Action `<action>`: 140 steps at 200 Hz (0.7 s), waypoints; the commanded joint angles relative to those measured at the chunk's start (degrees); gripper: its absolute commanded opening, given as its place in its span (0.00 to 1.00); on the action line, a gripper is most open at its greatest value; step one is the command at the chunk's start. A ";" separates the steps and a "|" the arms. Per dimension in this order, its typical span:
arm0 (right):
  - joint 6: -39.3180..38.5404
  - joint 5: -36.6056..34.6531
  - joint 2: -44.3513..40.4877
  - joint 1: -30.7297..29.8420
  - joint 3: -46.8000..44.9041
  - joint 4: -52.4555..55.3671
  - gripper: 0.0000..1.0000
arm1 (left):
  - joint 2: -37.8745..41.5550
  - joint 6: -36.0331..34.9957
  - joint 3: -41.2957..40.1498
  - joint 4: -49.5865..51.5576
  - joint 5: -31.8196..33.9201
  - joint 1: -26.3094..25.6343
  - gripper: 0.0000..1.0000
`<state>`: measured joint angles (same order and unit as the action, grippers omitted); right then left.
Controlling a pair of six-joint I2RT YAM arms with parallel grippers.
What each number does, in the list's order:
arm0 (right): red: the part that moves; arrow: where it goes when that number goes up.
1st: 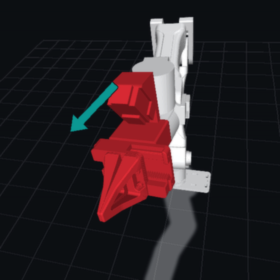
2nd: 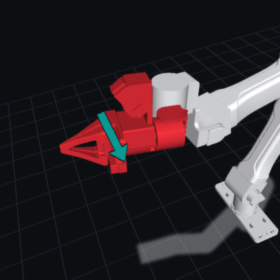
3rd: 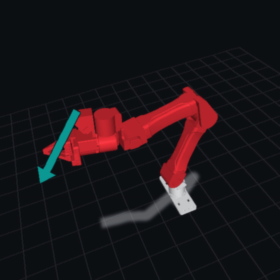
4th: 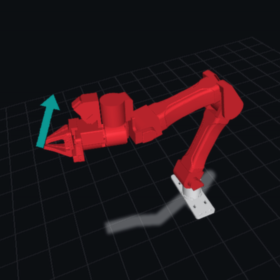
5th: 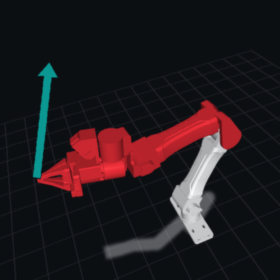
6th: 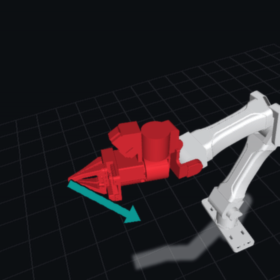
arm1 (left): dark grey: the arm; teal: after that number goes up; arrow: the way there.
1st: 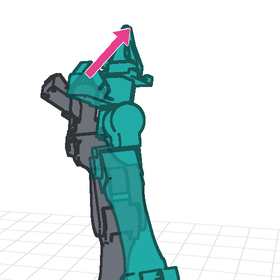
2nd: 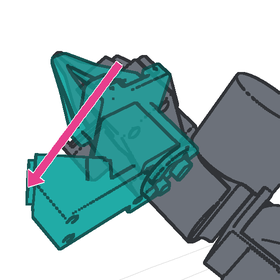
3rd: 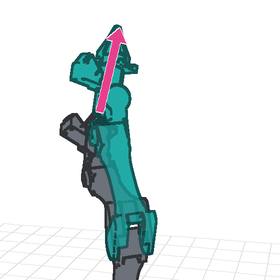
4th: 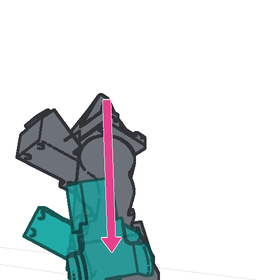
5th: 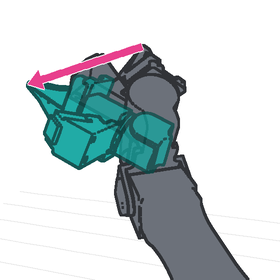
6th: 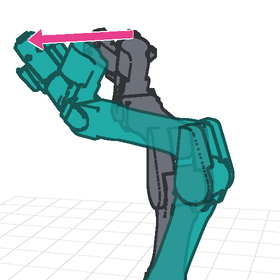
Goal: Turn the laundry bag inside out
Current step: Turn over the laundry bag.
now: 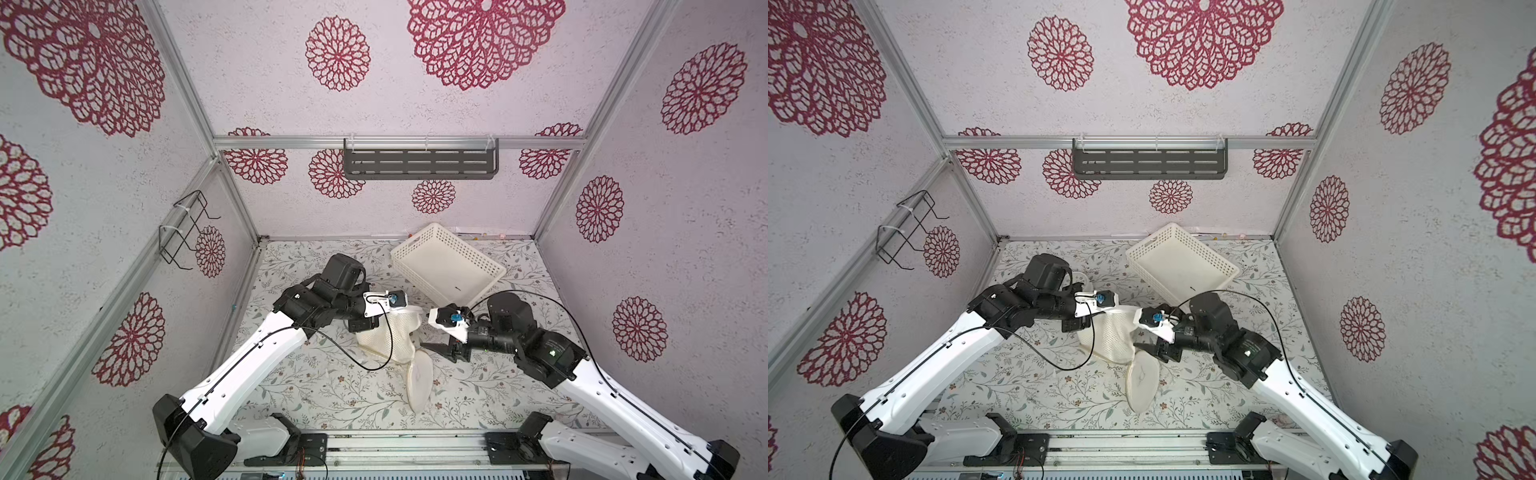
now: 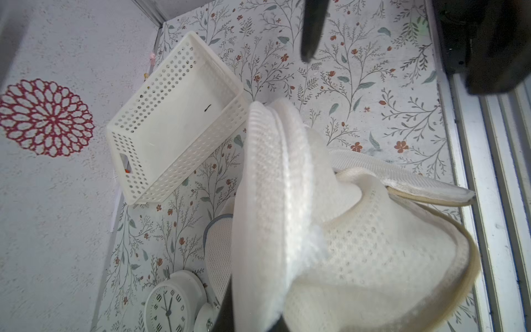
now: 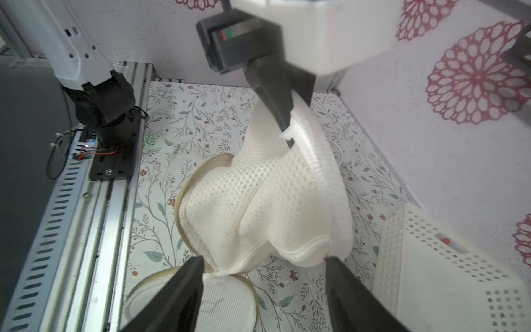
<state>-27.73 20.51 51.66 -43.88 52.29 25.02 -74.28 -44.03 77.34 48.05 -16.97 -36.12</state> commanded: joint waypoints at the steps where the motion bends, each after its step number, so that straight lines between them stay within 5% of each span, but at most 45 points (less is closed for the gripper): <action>1: 2.58 -17.61 -5.52 -6.18 -4.40 -13.57 0.72 | 0.30 5.92 2.10 -4.66 2.83 -0.14 0.00; 74: -4.67 -57.35 -5.04 -34.83 -18.24 -38.01 0.76 | -1.12 19.59 7.49 -5.06 6.17 -0.01 0.00; 140: -16.58 -71.63 5.57 -35.89 -24.03 -64.68 0.82 | -1.47 27.08 11.76 -5.44 6.77 -0.09 0.00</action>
<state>-38.65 -41.95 54.46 -80.25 28.47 -24.14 -75.79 -21.71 87.46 44.38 -10.52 -36.12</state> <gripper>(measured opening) 0.808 0.049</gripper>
